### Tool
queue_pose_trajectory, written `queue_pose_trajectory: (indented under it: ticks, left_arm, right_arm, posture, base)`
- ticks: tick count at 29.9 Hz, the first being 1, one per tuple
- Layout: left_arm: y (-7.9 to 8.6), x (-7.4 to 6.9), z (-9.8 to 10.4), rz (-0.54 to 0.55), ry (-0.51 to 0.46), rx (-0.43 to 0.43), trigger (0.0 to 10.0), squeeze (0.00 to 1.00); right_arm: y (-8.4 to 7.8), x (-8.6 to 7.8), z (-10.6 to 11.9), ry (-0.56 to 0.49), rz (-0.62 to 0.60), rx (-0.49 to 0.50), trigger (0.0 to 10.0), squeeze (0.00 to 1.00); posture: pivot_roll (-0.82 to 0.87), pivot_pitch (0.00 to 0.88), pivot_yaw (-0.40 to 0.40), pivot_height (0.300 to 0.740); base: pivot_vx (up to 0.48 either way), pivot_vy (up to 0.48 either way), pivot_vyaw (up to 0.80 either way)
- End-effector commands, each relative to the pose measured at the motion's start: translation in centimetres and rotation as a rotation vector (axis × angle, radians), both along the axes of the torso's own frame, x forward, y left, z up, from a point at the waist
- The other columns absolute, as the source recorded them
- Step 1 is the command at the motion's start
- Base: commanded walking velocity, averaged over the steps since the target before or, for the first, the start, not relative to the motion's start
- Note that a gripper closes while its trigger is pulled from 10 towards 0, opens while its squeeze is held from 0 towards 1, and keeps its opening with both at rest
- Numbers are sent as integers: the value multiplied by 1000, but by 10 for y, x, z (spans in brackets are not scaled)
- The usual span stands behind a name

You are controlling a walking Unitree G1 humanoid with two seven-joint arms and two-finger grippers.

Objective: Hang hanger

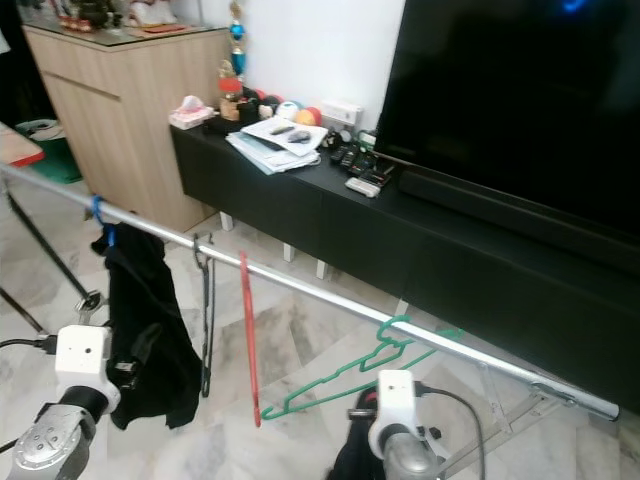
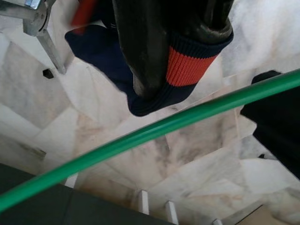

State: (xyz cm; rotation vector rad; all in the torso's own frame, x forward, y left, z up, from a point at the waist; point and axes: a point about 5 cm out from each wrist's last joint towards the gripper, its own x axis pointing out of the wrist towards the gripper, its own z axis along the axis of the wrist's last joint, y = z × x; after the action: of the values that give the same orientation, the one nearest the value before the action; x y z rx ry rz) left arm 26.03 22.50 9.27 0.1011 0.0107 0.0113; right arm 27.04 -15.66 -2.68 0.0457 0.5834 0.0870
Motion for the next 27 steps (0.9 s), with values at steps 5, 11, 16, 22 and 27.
queue_pose_trajectory:
  ticks: [5,11,16,22,27]
  left_arm:
    - [-11,7,1,-79,31,-7,10000,0]
    - [-11,25,11,-77,58,51,10000,0]
    - [-8,49,20,-8,123,63,10000,0]
    - [-17,71,27,-59,180,-3,10000,0]
    - [-27,84,22,-131,223,65,10000,0]
  right_arm:
    - [-9,1,2,-11,-22,-14,10000,0]
    - [-8,1,2,-10,-23,-14,10000,0]
    - [-8,3,3,-9,-20,-12,10000,0]
    - [-8,3,3,-12,-21,-9,10000,0]
    - [-8,3,3,-11,-19,-11,10000,0]
  posture:
    - [181,10,-41,740]
    - [181,12,-44,740]
    - [182,23,-47,740]
    - [178,35,-45,740]
    - [168,45,-44,740]
  base:
    - [0,0,0]
    - [0,0,0]
    - [0,0,0]
    - [0,0,0]
    - [0,0,0]
